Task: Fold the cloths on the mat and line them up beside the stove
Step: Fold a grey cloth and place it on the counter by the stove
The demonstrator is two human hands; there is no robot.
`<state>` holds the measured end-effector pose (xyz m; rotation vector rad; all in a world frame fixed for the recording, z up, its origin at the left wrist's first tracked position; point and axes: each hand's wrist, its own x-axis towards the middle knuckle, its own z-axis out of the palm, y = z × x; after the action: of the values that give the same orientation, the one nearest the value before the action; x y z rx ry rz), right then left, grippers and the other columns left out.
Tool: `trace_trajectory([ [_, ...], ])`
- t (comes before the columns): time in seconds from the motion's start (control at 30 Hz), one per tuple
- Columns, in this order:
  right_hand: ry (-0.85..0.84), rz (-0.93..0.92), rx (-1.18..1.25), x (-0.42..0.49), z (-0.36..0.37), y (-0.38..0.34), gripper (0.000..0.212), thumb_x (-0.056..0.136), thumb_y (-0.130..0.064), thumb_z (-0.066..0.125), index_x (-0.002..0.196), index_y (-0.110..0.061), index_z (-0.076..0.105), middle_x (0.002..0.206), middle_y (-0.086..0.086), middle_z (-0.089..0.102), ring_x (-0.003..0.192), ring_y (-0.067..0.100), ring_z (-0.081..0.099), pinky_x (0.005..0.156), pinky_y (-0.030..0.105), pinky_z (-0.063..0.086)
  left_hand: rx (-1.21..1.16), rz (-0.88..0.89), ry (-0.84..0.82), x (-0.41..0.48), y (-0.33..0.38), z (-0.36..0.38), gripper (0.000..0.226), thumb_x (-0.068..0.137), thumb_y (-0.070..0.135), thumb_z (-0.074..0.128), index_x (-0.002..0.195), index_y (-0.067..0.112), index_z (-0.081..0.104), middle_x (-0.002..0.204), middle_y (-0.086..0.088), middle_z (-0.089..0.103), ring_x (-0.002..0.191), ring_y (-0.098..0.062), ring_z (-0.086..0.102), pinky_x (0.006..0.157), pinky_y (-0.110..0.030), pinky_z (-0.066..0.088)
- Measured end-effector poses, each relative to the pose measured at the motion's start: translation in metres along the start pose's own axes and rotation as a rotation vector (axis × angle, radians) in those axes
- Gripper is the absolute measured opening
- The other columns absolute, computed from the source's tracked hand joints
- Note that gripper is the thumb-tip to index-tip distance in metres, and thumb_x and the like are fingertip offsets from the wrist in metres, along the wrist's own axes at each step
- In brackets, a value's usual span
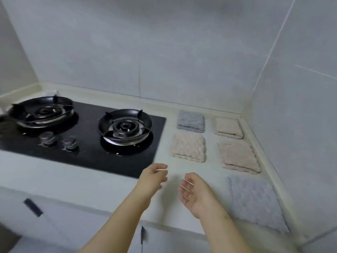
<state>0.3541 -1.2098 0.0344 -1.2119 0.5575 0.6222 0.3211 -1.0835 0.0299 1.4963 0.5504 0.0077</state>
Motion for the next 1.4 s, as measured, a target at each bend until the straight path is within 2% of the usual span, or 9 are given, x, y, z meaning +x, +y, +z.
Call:
trace_trajectory([
  [0.2, -0.185, -0.033, -0.251, -0.014, 0.137, 0.058, 0.008, 0.091, -0.018, 0.053, 0.085, -0.014, 0.056, 0.079, 0.003, 0.058, 0.070, 0.016, 0.054, 0.063, 0.027, 0.043, -0.108, -0.016, 0.261, -0.030, -0.006, -0.145, 0.015, 0.090, 0.013, 0.055, 0.100, 0.021, 0.061, 0.100, -0.003, 0.065, 0.093, -0.016, 0.063, 0.085, -0.031, 0.048],
  [0.4, -0.486, -0.093, -0.492, -0.065, 0.302, 0.157, 0.008, 0.091, -0.013, 0.051, 0.085, -0.016, 0.056, 0.079, 0.003, 0.057, 0.067, 0.016, 0.053, 0.060, 0.025, 0.040, -0.194, 0.004, 0.578, -0.086, -0.020, -0.325, 0.014, 0.091, 0.012, 0.053, 0.096, 0.023, 0.061, 0.100, -0.004, 0.067, 0.090, -0.015, 0.064, 0.081, -0.029, 0.048],
  [0.53, -0.614, -0.086, -0.602, -0.092, 0.383, 0.220, 0.008, 0.090, -0.014, 0.050, 0.090, -0.014, 0.058, 0.085, 0.004, 0.059, 0.075, 0.018, 0.057, 0.064, 0.025, 0.045, -0.221, 0.021, 0.701, -0.123, -0.029, -0.416, 0.016, 0.091, 0.010, 0.051, 0.097, 0.020, 0.062, 0.097, -0.005, 0.066, 0.078, -0.012, 0.061, 0.076, -0.028, 0.047],
  [0.67, -0.690, -0.052, -0.698, -0.115, 0.447, 0.271, 0.010, 0.091, -0.011, 0.049, 0.087, -0.012, 0.058, 0.080, 0.005, 0.057, 0.072, 0.017, 0.055, 0.061, 0.026, 0.043, -0.258, 0.013, 0.814, -0.149, -0.039, -0.488, 0.015, 0.092, 0.011, 0.051, 0.098, 0.021, 0.060, 0.085, -0.002, 0.065, 0.078, -0.014, 0.060, 0.083, -0.033, 0.049],
  [0.73, -0.709, -0.058, -0.730, -0.119, 0.474, 0.288, 0.010, 0.092, -0.013, 0.050, 0.085, -0.013, 0.057, 0.079, 0.004, 0.058, 0.070, 0.016, 0.055, 0.062, 0.025, 0.044, -0.272, 0.006, 0.854, -0.154, -0.043, -0.515, 0.015, 0.092, 0.012, 0.050, 0.095, 0.022, 0.060, 0.082, -0.001, 0.064, 0.079, -0.014, 0.059, 0.081, -0.032, 0.048],
  [0.9, -0.738, -0.064, -0.775, -0.109, 0.542, 0.320, 0.008, 0.091, -0.015, 0.051, 0.086, -0.016, 0.057, 0.083, 0.004, 0.060, 0.073, 0.017, 0.056, 0.062, 0.025, 0.045, -0.299, -0.009, 0.928, -0.149, -0.052, -0.581, 0.013, 0.092, 0.012, 0.051, 0.094, 0.022, 0.060, 0.096, -0.002, 0.065, 0.079, -0.013, 0.060, 0.074, -0.027, 0.046],
  [1.07, -0.749, -0.107, -0.805, -0.087, 0.618, 0.334, 0.009, 0.093, -0.015, 0.049, 0.088, -0.015, 0.057, 0.087, 0.006, 0.060, 0.079, 0.019, 0.057, 0.062, 0.026, 0.045, -0.319, -0.015, 0.982, -0.116, -0.051, -0.652, 0.014, 0.091, 0.011, 0.051, 0.094, 0.022, 0.059, 0.094, -0.003, 0.064, 0.082, -0.013, 0.061, 0.074, -0.026, 0.046],
  [1.2, -0.708, -0.173, -0.819, -0.057, 0.691, 0.340, 0.016, 0.090, -0.010, 0.046, 0.078, -0.014, 0.055, 0.086, 0.007, 0.057, 0.077, 0.021, 0.055, 0.062, 0.027, 0.044, -0.287, -0.041, 0.949, -0.075, -0.038, -0.706, 0.013, 0.092, 0.013, 0.052, 0.091, 0.024, 0.059, 0.100, -0.003, 0.065, 0.083, -0.011, 0.063, 0.073, -0.024, 0.046],
  [1.4, -0.785, -0.244, -0.839, -0.028, 0.783, 0.357, 0.011, 0.089, -0.008, 0.047, 0.083, -0.014, 0.054, 0.084, 0.000, 0.054, 0.078, 0.016, 0.050, 0.063, 0.025, 0.039, -0.269, -0.056, 0.948, -0.024, -0.019, -0.796, 0.013, 0.090, 0.012, 0.052, 0.092, 0.023, 0.059, 0.098, -0.004, 0.064, 0.079, -0.013, 0.061, 0.070, -0.024, 0.044],
])
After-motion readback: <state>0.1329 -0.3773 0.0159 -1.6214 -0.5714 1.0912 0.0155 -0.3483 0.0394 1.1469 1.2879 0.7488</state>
